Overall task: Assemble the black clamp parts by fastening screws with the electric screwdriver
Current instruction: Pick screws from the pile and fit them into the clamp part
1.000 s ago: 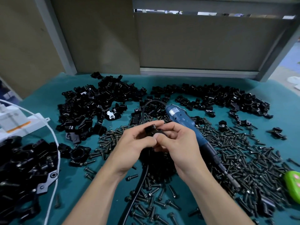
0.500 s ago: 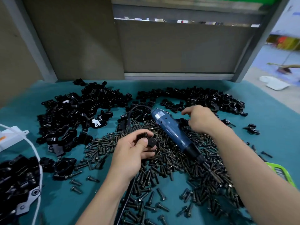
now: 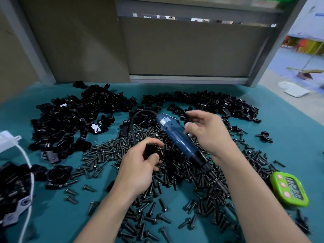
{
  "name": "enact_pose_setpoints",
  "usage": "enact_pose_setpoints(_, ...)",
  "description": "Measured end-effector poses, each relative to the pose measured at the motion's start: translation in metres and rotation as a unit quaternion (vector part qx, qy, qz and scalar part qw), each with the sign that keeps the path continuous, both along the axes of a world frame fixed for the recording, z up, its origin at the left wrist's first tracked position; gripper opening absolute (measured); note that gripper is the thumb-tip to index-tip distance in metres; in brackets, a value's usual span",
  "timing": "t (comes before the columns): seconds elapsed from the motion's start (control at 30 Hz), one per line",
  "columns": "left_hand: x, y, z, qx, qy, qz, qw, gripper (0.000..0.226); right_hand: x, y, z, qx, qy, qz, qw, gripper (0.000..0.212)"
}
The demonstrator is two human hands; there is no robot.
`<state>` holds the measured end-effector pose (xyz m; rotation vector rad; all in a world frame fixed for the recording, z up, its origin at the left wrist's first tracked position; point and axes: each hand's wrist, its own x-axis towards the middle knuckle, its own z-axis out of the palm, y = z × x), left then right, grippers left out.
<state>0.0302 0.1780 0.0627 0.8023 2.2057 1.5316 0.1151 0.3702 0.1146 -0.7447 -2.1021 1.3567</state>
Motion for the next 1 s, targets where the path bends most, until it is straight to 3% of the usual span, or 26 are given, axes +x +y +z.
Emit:
enact_pose_setpoints(0.1, 0.0, -0.001, -0.003, 0.008, 0.011, -0.011, 1.0, 0.046, 0.013, -0.034, -0.002, -0.136, 0.069, 0.109, 0.982, 0.041)
enact_pose_setpoints(0.27, 0.002, -0.005, 0.006, 0.079, -0.063, -0.067, 0.993, 0.029, 0.017, -0.051, -0.01, -0.133, 0.055, 0.149, 0.978, 0.041)
enact_pose_setpoints(0.47, 0.007, -0.009, 0.015, 0.141, -0.167, -0.081, 0.973, 0.025, 0.017, -0.063, -0.009, -0.107, 0.024, 0.202, 0.973, 0.043)
enact_pose_setpoints(0.6, 0.006, -0.01, 0.016, 0.178, -0.179, -0.087, 0.964, 0.02, 0.018, -0.067, -0.009, -0.17, 0.057, 0.229, 0.957, 0.041)
enact_pose_setpoints(0.67, 0.006, -0.009, 0.015, 0.201, -0.183, -0.096, 0.957, 0.025, 0.017, -0.069, -0.011, -0.21, 0.074, 0.222, 0.949, 0.043)
enact_pose_setpoints(0.8, 0.011, -0.006, 0.012, 0.226, -0.2, -0.128, 0.945, 0.058, 0.014, -0.071, -0.014, -0.225, 0.099, 0.185, 0.952, 0.035)
enact_pose_setpoints(1.0, 0.011, -0.005, 0.007, 0.208, -0.223, -0.102, 0.947, 0.059, 0.018, -0.068, -0.01, -0.255, 0.126, 0.203, 0.937, 0.032)
